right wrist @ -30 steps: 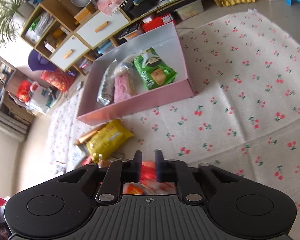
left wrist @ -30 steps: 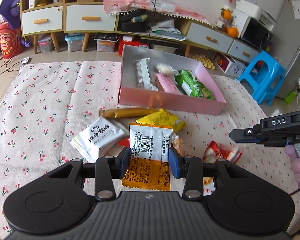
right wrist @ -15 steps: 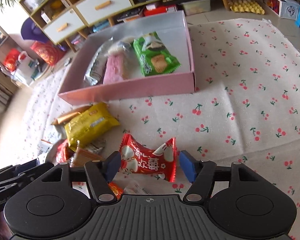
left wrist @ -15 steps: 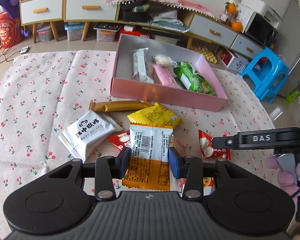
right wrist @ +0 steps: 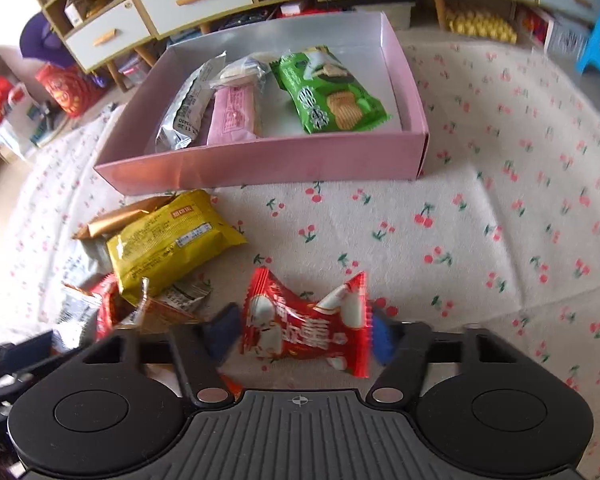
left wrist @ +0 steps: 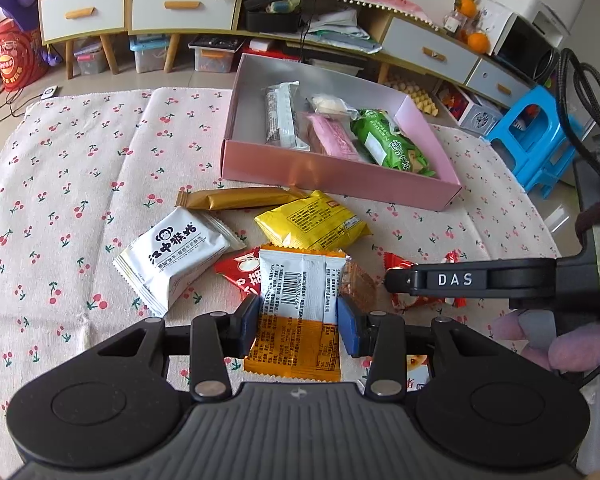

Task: Organize snacks
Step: 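Lift the orange-and-white packet with the left gripper while the right gripper lifts the red wrapper, then carry the orange-and-white packet and red wrapper into the pink box and open both grippers, then move both open grippers back over the remaining snacks, then grasp the white biscuit packet with the left gripper while the right gripper grasps the tan cracker packet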

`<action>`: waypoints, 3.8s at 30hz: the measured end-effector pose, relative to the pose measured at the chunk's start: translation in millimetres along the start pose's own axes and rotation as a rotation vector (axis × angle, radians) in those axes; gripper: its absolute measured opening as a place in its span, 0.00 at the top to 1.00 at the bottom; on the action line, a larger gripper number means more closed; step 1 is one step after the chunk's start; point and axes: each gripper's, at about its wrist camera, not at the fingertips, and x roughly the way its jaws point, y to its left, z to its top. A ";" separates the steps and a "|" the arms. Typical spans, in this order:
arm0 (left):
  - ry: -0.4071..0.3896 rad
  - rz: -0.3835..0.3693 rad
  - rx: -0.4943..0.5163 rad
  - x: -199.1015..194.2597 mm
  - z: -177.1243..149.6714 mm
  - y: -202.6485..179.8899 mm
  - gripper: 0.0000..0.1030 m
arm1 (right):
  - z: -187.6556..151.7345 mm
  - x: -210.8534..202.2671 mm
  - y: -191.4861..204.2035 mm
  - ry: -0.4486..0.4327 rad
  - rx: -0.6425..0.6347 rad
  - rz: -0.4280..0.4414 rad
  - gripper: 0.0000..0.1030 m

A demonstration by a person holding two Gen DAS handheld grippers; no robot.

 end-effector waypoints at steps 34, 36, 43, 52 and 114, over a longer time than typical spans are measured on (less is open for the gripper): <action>-0.144 0.066 -0.027 47.4 97.2 4.9 0.63 | 85.8 -5.0 -47.1 -0.114 0.391 0.363 0.68; -0.150 0.068 -0.043 53.9 99.3 8.2 0.63 | 89.6 2.4 -47.5 -0.116 0.399 0.370 0.68; -0.162 0.086 -0.048 63.5 103.2 10.3 0.63 | 98.4 16.5 -47.2 -0.136 0.383 0.374 0.66; -0.196 0.119 0.003 62.9 101.4 4.1 0.34 | 95.6 19.2 -56.5 -0.133 0.424 0.397 0.39; -0.118 0.211 0.207 27.7 -9.8 72.6 0.01 | -34.7 -20.8 22.4 -0.079 -0.355 0.173 0.15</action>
